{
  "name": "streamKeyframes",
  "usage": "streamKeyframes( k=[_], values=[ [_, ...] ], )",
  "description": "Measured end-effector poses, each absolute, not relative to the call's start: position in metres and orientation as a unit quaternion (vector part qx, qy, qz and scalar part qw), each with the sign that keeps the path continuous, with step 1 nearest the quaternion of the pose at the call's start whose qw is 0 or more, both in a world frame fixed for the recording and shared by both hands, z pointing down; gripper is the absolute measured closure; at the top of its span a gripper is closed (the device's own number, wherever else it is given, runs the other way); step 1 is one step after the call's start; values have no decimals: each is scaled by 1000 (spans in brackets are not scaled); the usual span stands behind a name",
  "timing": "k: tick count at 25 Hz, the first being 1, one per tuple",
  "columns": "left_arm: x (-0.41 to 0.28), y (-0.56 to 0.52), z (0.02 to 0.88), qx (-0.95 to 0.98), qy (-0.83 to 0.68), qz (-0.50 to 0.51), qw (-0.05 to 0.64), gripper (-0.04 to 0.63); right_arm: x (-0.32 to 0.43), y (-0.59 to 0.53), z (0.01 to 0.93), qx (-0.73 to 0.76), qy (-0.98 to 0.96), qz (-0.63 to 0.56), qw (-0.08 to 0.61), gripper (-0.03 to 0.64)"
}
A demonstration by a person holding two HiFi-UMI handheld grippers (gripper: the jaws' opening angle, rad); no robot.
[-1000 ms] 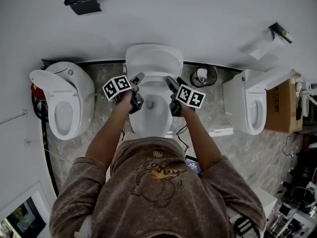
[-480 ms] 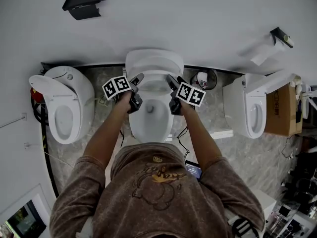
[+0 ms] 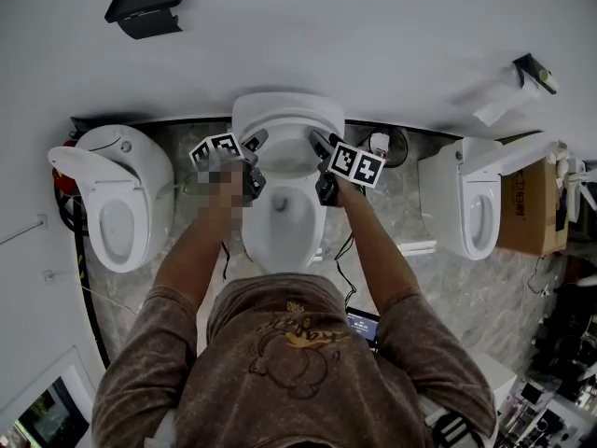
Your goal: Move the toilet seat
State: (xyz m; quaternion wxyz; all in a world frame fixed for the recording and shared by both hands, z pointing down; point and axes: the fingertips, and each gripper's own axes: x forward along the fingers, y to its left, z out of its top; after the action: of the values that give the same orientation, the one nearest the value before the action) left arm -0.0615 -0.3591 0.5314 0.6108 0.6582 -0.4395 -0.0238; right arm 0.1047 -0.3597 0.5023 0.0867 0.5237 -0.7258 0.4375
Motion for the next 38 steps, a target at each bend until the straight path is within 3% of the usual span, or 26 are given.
streamKeyframes(
  k=[15,38],
  values=[
    [-50,-357,519,697,-422,6,580,413,88,-355,501,507,-741,427,104,354],
    [-53,-264,367,823,-358,18,442,399,73,-257,358,453,-824,331,71,354]
  ],
)
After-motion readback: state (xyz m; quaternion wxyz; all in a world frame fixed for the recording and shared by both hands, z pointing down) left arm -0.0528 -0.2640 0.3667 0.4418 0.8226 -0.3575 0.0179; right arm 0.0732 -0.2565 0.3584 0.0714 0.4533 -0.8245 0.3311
